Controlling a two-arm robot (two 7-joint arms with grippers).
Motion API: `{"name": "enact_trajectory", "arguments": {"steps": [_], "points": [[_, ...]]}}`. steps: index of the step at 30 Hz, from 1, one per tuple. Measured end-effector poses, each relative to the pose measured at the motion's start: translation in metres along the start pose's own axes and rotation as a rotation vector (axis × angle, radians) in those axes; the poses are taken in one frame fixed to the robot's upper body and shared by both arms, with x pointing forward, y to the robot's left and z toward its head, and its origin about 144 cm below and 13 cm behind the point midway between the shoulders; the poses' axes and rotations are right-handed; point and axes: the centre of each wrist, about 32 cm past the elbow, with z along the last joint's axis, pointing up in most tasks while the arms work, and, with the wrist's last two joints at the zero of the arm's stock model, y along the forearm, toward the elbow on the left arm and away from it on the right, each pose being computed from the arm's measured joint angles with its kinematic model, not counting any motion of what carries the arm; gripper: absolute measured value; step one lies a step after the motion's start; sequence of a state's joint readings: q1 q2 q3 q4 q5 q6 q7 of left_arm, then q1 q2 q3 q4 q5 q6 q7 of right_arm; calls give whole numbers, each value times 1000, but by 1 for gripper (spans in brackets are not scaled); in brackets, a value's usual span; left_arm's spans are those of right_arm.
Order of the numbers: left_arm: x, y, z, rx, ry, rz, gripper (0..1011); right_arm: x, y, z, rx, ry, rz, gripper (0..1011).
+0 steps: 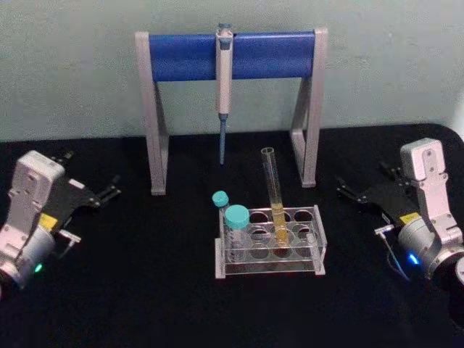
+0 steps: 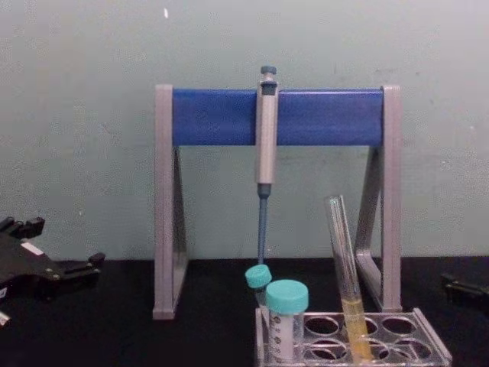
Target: Pick up the test tube from the test tube rack, shake it, then place it back into the test tube rack.
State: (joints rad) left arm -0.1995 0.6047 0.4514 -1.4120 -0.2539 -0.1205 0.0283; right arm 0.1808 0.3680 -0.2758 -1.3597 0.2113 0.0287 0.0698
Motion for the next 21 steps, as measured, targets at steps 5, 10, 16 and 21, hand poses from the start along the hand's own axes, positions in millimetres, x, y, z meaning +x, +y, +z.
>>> {"name": "enact_trajectory", "arguments": {"steps": [5, 10, 16, 21], "points": [[0, 0, 0, 0, 0, 0, 1001, 0, 0, 0, 0, 0, 0, 1000], [0, 0, 0, 0, 0, 0, 1001, 0, 0, 0, 0, 0, 0, 1000], [0, 0, 0, 0, 0, 0, 1001, 0, 0, 0, 0, 0, 0, 1000], [0, 0, 0, 0, 0, 0, 1001, 0, 0, 0, 0, 0, 0, 1000]]}}
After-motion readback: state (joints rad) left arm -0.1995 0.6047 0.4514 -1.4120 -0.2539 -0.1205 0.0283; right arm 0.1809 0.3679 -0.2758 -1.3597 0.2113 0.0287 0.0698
